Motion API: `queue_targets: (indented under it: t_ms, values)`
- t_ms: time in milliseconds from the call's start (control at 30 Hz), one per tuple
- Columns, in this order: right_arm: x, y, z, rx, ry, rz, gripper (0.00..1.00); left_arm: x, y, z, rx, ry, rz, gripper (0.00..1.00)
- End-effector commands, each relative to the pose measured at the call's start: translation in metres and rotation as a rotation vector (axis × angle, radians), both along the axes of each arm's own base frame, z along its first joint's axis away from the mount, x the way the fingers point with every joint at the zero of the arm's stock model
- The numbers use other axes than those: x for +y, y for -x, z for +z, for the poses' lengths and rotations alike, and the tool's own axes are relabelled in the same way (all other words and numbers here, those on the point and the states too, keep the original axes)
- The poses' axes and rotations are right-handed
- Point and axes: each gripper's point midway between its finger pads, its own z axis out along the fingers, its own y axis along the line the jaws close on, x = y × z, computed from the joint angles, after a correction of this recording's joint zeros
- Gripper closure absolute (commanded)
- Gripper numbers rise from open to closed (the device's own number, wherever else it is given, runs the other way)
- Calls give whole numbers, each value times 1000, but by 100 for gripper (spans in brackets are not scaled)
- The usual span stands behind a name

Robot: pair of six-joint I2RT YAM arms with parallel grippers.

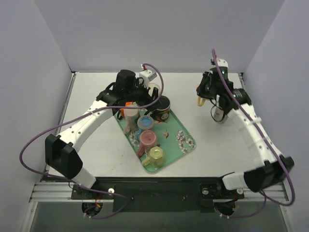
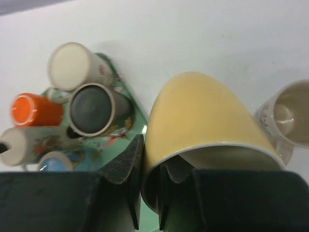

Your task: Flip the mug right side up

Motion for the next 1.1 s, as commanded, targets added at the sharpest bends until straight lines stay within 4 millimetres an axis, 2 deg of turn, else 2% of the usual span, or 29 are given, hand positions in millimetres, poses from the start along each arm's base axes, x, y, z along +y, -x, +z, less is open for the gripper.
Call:
queue_targets:
  t_ms: [0,33,67,100,200,233,267,300,433,533,600,633,733,800,900,1000,1033,1067]
  values:
    - [-22,-26,-65,308,219,2,100,39,-13,9,-241,-250,73,10]
    - [-22,-41,-77,348,231,2,100,42,-15,5,-257,-276,69,10]
    - [-24,-43,-85,392,242,2,100,47,-15,-1,-260,-301,79,10]
    - [-25,-54,-93,423,235,-5,100,51,-16,-8,-266,-331,76,10]
    - [-32,-66,-120,506,232,-12,100,54,-16,-24,-260,-379,66,10]
    - [-35,-71,-134,537,239,-20,100,54,-15,-29,-259,-393,57,10]
    - [-38,-75,-137,546,223,-32,100,53,-16,-35,-249,-402,49,10]
    - [-41,-79,-153,583,229,-38,100,54,-16,-40,-245,-411,46,10]
    - [-44,-86,-182,658,181,-46,100,49,-25,-59,-234,-444,26,10]
    - [-49,-87,-195,691,186,-61,100,47,-32,-68,-236,-463,18,12]
    - [-51,-87,-203,707,191,-65,96,45,-37,-74,-241,-479,9,12]
    - [-52,-87,-205,711,194,-64,88,45,-41,-80,-235,-492,9,12]
    - [-52,-86,-208,720,191,-58,66,41,-47,-90,-231,-516,-8,13]
    - [-52,-86,-201,704,191,-57,58,39,-51,-99,-212,-530,-15,13]
    - [-53,-84,-185,667,193,-53,54,34,-56,-112,-196,-533,-25,15]
    - [-52,-77,-157,608,191,-42,49,29,-64,-116,-199,-529,-13,22]
    - [-52,-72,-156,609,193,-37,49,28,-66,-124,-185,-537,-17,24]
    - [-52,-70,-144,581,195,-29,48,26,-69,-122,-190,-531,-15,26]
